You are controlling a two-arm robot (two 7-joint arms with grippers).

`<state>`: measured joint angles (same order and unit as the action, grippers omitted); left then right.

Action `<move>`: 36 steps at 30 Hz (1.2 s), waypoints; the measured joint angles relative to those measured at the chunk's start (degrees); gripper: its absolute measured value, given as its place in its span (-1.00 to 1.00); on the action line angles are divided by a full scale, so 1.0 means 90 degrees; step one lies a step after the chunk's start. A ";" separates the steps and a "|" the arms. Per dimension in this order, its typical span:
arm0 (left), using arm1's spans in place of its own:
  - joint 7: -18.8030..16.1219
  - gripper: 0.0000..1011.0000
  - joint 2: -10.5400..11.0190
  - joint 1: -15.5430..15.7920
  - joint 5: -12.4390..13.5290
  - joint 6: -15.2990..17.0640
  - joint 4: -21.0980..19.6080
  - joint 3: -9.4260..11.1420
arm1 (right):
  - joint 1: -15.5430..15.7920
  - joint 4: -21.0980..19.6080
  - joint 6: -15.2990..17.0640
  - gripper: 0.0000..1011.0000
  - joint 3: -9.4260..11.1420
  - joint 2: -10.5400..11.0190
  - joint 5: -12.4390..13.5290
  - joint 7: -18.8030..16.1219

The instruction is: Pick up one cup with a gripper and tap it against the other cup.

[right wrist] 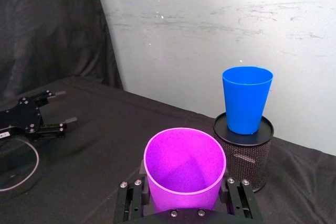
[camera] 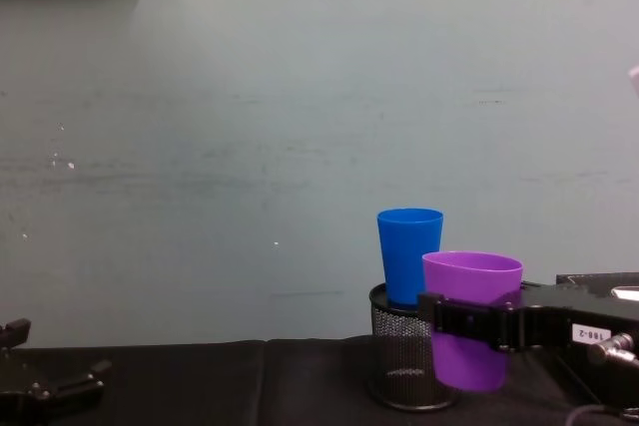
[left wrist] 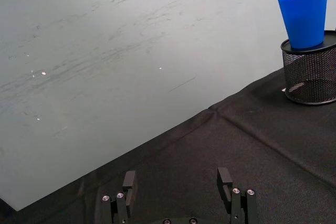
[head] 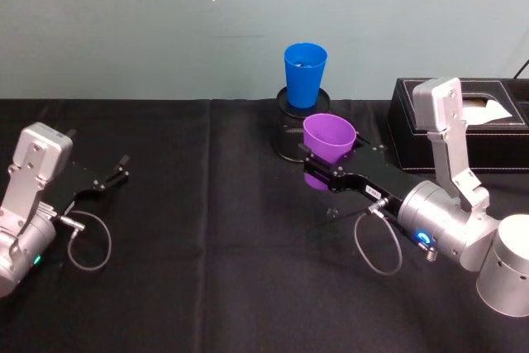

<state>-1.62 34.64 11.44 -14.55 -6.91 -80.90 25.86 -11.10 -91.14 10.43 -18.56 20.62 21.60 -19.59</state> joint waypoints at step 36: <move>0.0000 0.98 0.0001 -0.0001 0.0000 0.0000 0.0000 0.0000 | 0.0000 0.0000 0.0000 0.41 0.0000 0.0000 0.0000 -0.0001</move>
<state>-1.62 34.65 11.43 -14.54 -6.91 -80.90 25.86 -11.10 -91.14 10.43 -18.56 20.62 21.60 -19.60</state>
